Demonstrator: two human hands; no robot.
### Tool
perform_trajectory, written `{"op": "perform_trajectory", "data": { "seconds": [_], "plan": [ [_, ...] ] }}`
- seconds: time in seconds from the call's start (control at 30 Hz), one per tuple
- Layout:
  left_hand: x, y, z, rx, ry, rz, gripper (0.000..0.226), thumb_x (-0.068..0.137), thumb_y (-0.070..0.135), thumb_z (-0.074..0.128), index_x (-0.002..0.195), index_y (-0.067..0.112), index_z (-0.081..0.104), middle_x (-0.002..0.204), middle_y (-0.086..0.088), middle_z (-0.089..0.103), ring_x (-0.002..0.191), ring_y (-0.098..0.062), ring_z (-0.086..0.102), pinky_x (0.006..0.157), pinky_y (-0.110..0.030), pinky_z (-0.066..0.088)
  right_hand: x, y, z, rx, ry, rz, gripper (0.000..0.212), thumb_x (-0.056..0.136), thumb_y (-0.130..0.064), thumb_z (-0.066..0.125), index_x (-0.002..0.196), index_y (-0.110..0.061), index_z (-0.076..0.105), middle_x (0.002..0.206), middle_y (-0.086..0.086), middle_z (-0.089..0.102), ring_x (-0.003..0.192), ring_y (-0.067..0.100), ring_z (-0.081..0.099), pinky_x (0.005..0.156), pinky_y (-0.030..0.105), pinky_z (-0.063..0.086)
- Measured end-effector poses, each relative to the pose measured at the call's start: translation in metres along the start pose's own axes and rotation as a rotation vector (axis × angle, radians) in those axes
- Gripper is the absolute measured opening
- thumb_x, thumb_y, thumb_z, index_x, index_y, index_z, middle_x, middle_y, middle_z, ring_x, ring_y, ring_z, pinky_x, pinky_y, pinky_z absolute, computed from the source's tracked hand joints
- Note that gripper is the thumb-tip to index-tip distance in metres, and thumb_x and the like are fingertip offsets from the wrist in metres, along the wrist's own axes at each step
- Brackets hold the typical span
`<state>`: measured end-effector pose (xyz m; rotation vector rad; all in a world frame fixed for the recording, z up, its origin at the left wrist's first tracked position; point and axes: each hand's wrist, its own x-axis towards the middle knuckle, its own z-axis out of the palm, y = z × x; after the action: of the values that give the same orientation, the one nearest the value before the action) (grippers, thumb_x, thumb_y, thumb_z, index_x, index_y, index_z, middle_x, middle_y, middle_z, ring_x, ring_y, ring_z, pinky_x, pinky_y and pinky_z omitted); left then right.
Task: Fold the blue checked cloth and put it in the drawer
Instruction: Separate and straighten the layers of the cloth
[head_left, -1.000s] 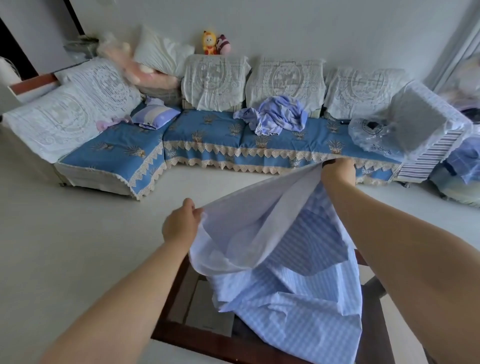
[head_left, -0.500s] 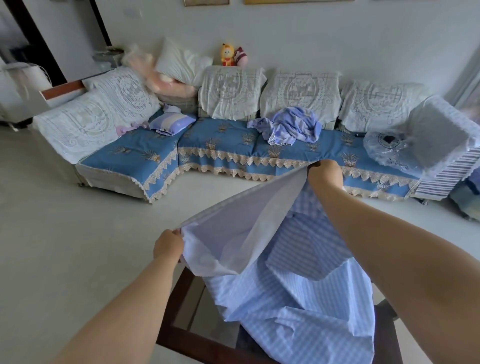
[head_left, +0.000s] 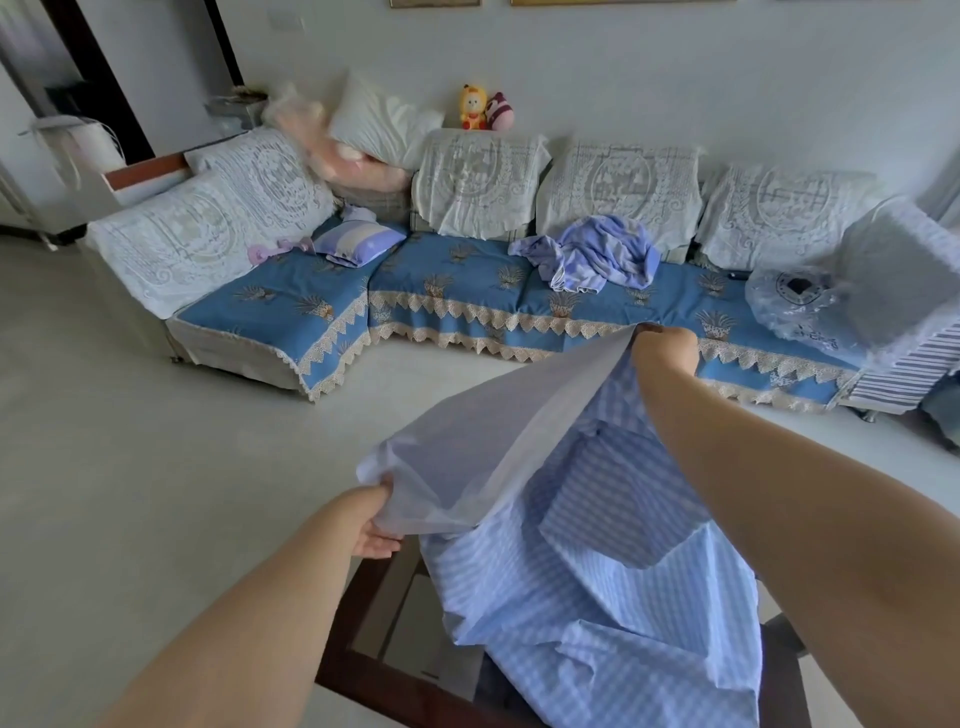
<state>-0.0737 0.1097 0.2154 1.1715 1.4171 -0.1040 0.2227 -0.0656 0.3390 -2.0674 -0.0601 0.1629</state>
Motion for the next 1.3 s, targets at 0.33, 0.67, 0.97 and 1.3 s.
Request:
{"op": "perform_trajectory", "data": {
  "seconds": [0.33,0.67,0.97,1.3],
  "plan": [
    [-0.001,0.059,-0.058,-0.412,0.18,0.214,0.029,0.097,0.004,0.041,0.069,0.009,0.043,0.025,0.001,0.045,0.02,-0.006,0.043,0.026,-0.015,0.039,0.02,0.006,-0.006,-0.218,-0.012,-0.086,0.023,0.089,-0.003,0.047,0.102,0.004,0.065,0.089,0.019,0.06,0.094,0.034,0.061,0.075,0.034,0.045],
    [-0.011,0.1,-0.111,-0.308,0.302,0.222,0.037,0.098,0.001,0.028,0.063,0.008,0.04,0.021,0.002,0.036,0.013,-0.004,0.031,0.02,-0.016,0.033,0.04,0.007,-0.02,-0.635,-0.038,-0.502,0.027,0.095,-0.012,0.04,0.11,-0.007,0.062,0.111,0.017,0.062,0.093,0.036,0.06,0.069,0.036,0.047],
    [0.003,0.09,-0.122,-0.504,0.183,0.408,0.01,0.094,0.008,0.048,0.092,0.014,0.054,0.097,-0.006,0.055,0.076,-0.014,0.051,0.078,-0.03,0.042,0.032,-0.005,-0.001,-0.843,-0.114,-0.804,0.025,0.1,-0.022,0.037,0.108,-0.012,0.057,0.11,0.01,0.055,0.092,0.034,0.058,0.066,0.034,0.044],
    [0.013,0.065,-0.14,-0.062,0.744,0.492,0.033,0.092,0.03,0.056,0.11,0.003,0.06,0.116,-0.029,0.058,0.1,-0.041,0.056,0.088,-0.043,0.048,0.033,-0.022,-0.008,-0.944,-0.115,-0.894,0.021,0.1,-0.021,0.036,0.106,-0.011,0.055,0.111,0.009,0.053,0.088,0.035,0.059,0.061,0.036,0.044]
  ]
}}
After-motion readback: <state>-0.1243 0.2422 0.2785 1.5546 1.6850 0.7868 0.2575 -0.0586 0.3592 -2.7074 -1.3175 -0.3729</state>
